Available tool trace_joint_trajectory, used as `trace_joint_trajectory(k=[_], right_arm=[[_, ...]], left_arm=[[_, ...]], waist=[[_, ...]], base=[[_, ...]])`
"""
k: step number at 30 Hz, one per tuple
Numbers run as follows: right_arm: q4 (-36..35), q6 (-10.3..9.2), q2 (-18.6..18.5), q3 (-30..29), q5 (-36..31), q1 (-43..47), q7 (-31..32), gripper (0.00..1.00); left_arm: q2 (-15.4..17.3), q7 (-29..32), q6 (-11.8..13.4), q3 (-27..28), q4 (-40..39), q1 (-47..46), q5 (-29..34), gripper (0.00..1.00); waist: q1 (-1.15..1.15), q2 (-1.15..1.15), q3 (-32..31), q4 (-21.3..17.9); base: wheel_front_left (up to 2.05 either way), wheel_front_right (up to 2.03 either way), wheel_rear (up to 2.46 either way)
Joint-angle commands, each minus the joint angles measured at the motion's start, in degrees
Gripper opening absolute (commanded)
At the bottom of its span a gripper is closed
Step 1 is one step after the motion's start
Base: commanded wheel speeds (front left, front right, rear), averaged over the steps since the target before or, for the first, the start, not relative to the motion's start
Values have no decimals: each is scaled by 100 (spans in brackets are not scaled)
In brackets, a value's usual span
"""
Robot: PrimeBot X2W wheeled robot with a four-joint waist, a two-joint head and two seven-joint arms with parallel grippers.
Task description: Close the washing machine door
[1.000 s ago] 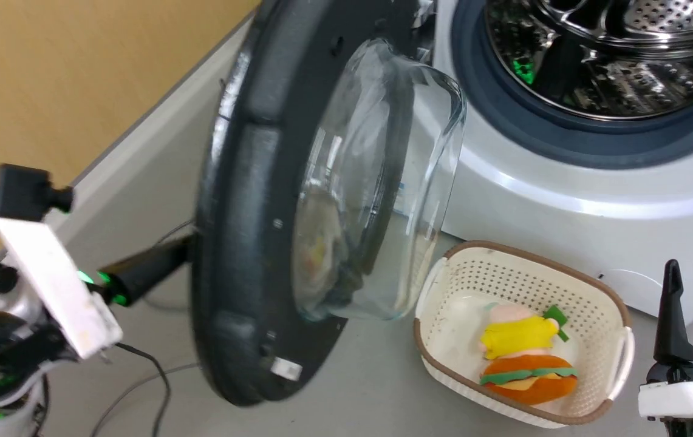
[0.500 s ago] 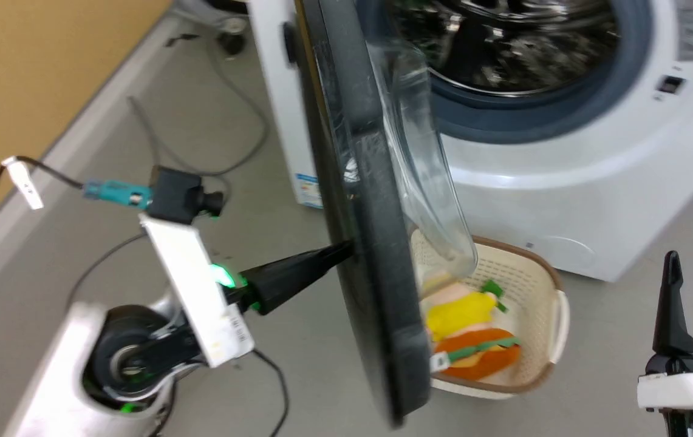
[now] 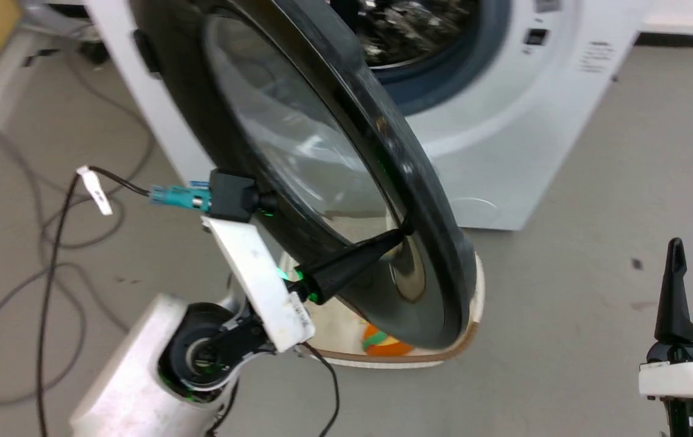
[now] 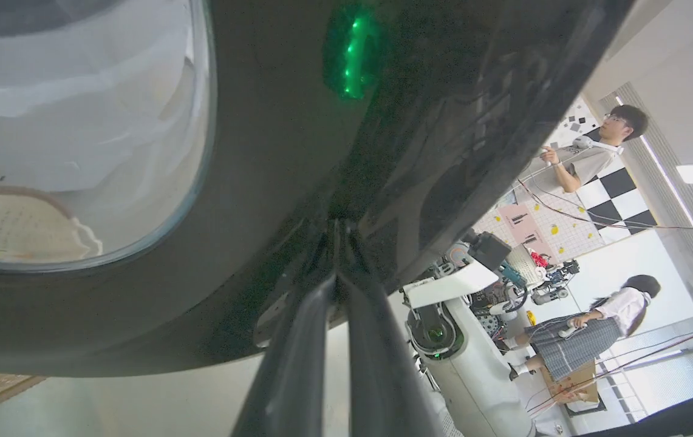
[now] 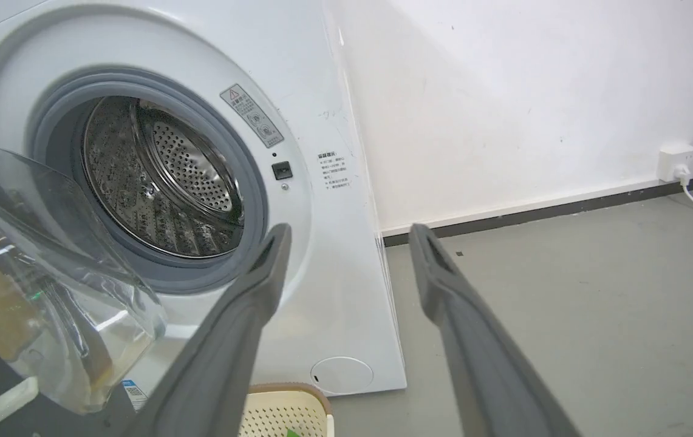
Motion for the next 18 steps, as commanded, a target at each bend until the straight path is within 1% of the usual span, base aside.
trace_joint_trajectory(k=[1,7,9,13,18], right_arm=[[4,29,6,30,49,-107,-26,100],[8,29,6,55,96,-158,-26,100],[17,29,6,69,114,-150,-26,100],[37,29,6,63,143,-82,-26,100],[82,29,6,58,156,56,-26,100]], left_arm=[[-57,-257,-26,-136,187,-133,-63,0],[-136,-927,-26,-425,553,-199,-83,0],[-110,-1205,-26,-518,646,-173,-23,0],[93,-1983,-26,-802,776,-69,423,0],[426,-3136,-26,-1167,1082,57,1204,0]], waist=[[0,0,111,-317],[0,0,178,-557],[0,0,169,-612],[0,0,82,-652],[0,0,-137,-606]], base=[[0,0,0],[0,0,0],[0,0,0],[0,0,0],[0,0,0]])
